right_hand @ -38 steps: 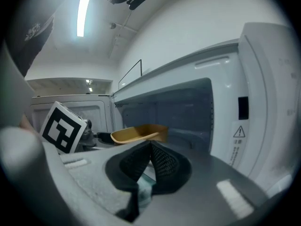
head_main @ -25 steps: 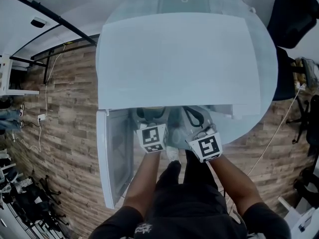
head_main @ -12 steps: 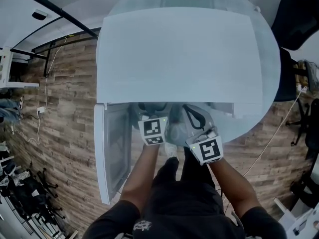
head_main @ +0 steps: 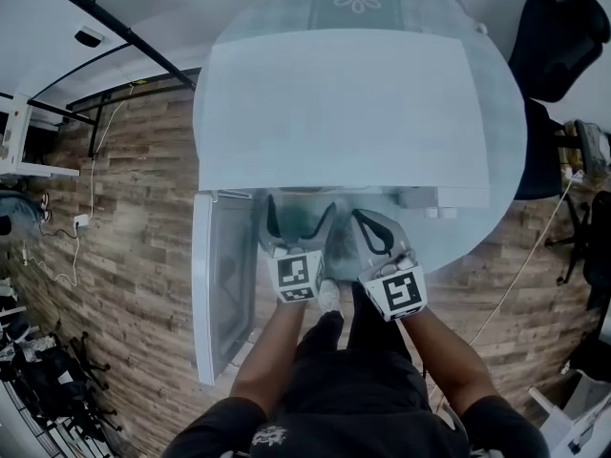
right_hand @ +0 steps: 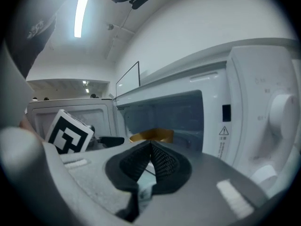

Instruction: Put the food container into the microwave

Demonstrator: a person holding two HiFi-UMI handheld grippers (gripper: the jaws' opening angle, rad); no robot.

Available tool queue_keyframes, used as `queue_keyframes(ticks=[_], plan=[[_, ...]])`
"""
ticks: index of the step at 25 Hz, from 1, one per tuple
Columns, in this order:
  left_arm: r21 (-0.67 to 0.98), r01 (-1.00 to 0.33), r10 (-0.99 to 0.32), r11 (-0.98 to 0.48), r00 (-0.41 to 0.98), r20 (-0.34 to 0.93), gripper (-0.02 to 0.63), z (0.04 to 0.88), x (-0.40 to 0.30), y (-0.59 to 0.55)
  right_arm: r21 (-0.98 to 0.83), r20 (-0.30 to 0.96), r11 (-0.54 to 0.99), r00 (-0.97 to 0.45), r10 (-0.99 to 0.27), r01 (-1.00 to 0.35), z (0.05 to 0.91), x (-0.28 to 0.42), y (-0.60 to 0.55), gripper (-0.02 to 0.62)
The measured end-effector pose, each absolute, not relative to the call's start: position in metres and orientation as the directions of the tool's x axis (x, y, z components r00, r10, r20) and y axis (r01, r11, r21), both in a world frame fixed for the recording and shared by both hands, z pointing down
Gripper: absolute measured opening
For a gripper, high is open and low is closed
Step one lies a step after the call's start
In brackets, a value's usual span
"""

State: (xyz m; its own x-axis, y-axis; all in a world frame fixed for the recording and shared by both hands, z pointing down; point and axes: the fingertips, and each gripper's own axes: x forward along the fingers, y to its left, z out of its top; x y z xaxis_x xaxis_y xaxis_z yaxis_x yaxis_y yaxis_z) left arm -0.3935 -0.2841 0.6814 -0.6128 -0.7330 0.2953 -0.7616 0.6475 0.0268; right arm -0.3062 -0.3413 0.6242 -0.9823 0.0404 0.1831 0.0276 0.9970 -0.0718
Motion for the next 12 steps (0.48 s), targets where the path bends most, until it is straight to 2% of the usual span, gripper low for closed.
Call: queue_keyframes(ticks=[3, 5, 7, 12], plan=[[0.017, -0.773, -0.744, 0.634, -0.604, 0.287, 0.52, 0.663, -0.369, -0.268, -0.055, 0.167, 0.998, -0.985, 0.031, 0.023, 0.61, -0.295, -0.335, 0.002], [0.012, -0.784, -0.757, 0.621, -0.596, 0.269, 0.479, 0.646, -0.352, -0.259, -0.052, 0.156, 0.999, -0.987, 0.021, 0.013, 0.6, -0.285, -0.331, 0.002], [0.014, -0.795, -0.774, 0.607, -0.586, 0.239, 0.41, 0.627, -0.336, -0.249, -0.05, 0.161, 0.999, -0.987, 0.015, 0.007, 0.593, -0.273, -0.321, 0.002], [0.023, -0.823, -0.815, 0.568, -0.557, 0.159, 0.172, 0.577, -0.303, -0.229, -0.044, 0.13, 0.999, -0.991, -0.001, -0.007, 0.559, -0.247, -0.294, 0.002]])
